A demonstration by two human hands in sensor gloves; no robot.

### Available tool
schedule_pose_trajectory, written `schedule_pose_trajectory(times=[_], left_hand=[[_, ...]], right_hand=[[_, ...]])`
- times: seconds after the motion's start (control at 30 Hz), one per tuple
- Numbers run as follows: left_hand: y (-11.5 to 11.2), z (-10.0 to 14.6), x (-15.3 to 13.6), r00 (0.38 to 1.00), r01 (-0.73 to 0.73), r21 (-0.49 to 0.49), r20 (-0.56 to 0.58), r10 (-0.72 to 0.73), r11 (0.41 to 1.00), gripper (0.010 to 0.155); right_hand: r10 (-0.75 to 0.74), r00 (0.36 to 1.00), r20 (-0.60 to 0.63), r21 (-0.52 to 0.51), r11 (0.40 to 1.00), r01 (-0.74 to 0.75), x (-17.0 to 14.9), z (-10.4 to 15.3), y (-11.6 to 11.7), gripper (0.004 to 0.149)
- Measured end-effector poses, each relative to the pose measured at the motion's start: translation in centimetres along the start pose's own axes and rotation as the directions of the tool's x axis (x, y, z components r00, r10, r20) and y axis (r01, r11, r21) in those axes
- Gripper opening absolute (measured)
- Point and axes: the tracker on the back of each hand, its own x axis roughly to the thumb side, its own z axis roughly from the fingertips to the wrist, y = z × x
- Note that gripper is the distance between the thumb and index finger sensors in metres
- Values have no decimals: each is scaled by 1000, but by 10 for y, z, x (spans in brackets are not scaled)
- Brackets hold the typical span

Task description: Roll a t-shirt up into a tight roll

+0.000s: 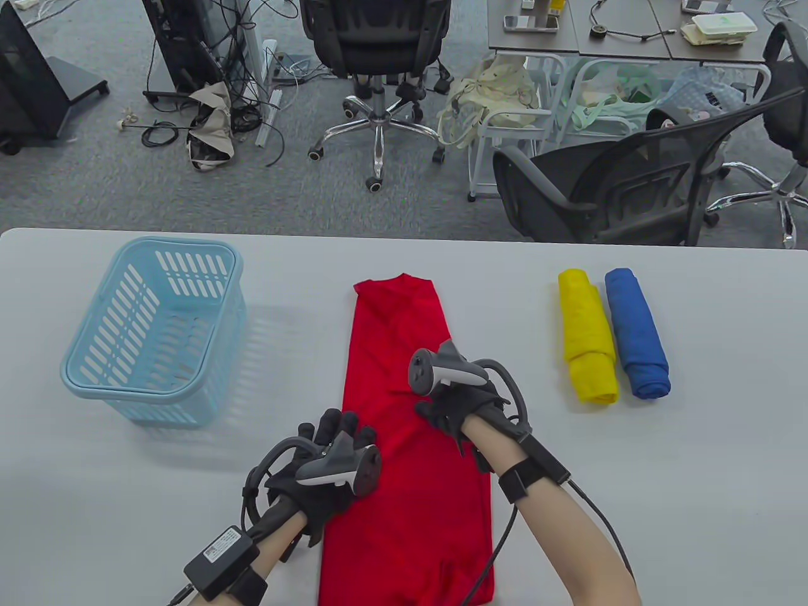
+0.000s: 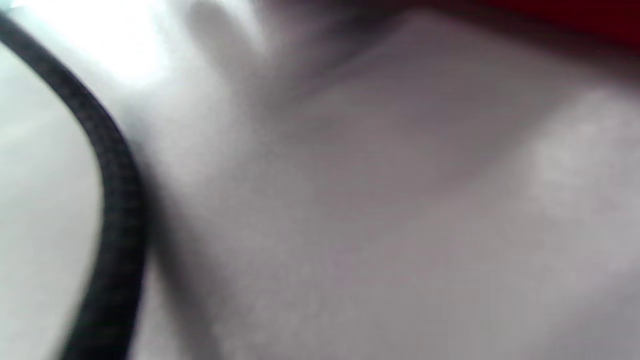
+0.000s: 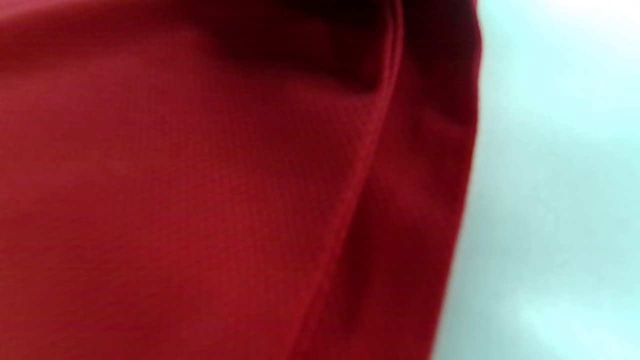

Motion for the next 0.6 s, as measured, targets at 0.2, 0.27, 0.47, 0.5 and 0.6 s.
schedule_pose_trajectory(times=[0.2,0.27,0.47,0.5,0.6], left_hand=[[0,10,15,995,-25,17,96,23,1000,80],[0,10,16,996,27,22,89,-29,999,80],[-1,18,15,991,-37,30,131,33,999,82],[0,19,17,989,-38,35,142,33,999,82],[1,19,23,987,-18,47,159,10,999,83]], right_hand=[[-89,995,-43,9,996,89,-23,-25,-17,73],[-150,988,-29,8,989,150,-30,-23,-18,73],[42,999,9,-128,991,-41,-18,38,2,76],[63,998,24,-130,990,-59,-14,49,8,76],[85,984,156,-80,994,-73,0,82,37,74]])
